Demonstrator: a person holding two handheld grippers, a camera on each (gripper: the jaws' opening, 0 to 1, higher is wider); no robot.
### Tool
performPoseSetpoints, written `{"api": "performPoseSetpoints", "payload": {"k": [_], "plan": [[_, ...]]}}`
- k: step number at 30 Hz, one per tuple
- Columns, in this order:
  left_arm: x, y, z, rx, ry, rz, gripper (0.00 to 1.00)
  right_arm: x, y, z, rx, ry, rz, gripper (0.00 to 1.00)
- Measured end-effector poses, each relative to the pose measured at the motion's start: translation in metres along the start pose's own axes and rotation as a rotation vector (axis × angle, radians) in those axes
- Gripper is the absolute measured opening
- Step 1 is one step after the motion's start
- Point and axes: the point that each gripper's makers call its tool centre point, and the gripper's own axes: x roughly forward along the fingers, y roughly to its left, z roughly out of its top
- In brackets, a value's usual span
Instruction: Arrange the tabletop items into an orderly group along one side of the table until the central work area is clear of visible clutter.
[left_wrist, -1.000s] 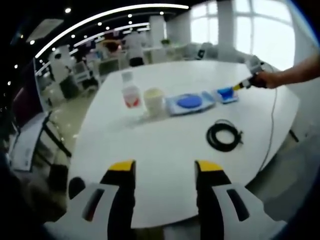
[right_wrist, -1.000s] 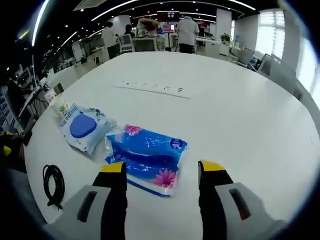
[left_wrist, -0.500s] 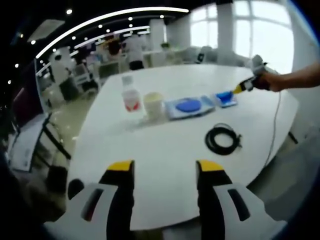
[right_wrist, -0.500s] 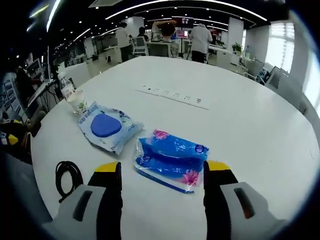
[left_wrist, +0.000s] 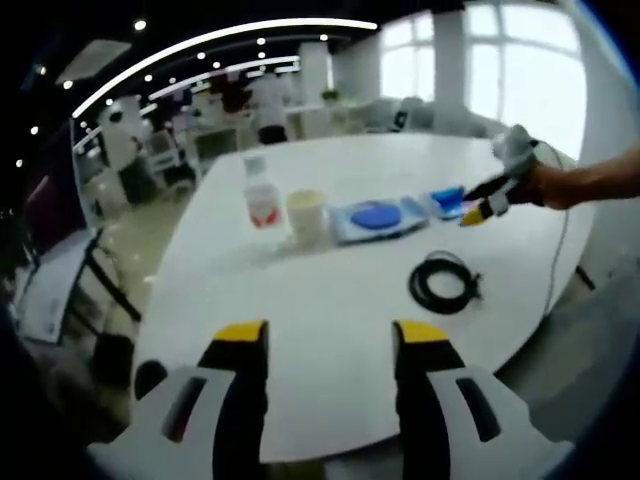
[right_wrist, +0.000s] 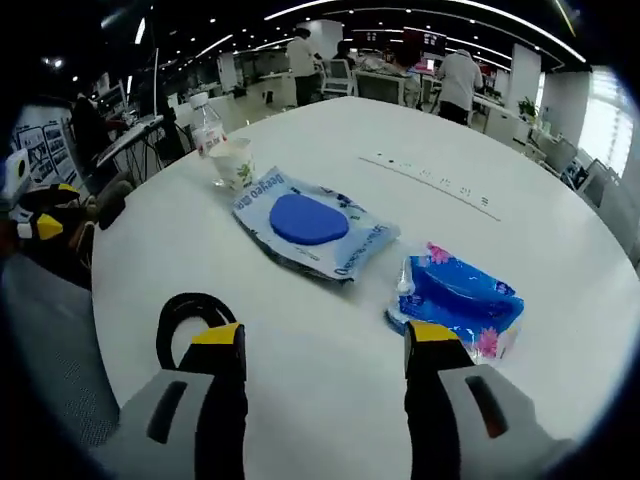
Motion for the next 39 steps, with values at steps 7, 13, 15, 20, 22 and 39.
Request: {"api": "performPoseSetpoints", "payload": {"k": [7, 13, 15, 20, 22, 39], "plan": [[-0.002, -0.001, 0.002, -0.003, -0.01, -0.001, 0.47, 0.017, 0.021, -0.001, -0.004, 0.007, 0.051, 0.63], [-0.002, 0.0, 0.003, -0.009, -0.016, -0.001, 0.47, 0.024, 0.036, 0.002, -0.016, 0.009, 0.075, 0.61], [-0.002, 0.0, 0.003, -0.01, -0.018, -0.002, 0.47, 0.026, 0.043, 0.002, -0.025, 0.013, 0.085, 0.61], [-0.002, 0.001, 0.004, -0.016, -0.023, 0.0, 0.47, 0.034, 0.064, -0.006, -0.054, 0.043, 0.115, 0.61], [-0.002, 0.001, 0.004, -0.018, -0.024, 0.0, 0.46, 0.037, 0.071, -0.011, -0.074, 0.065, 0.121, 0.59], [-0.002, 0.003, 0.004, -0.02, -0.024, 0.005, 0.45, 0.054, 0.07, -0.034, -0.097, 0.125, 0.064, 0.11]]}}
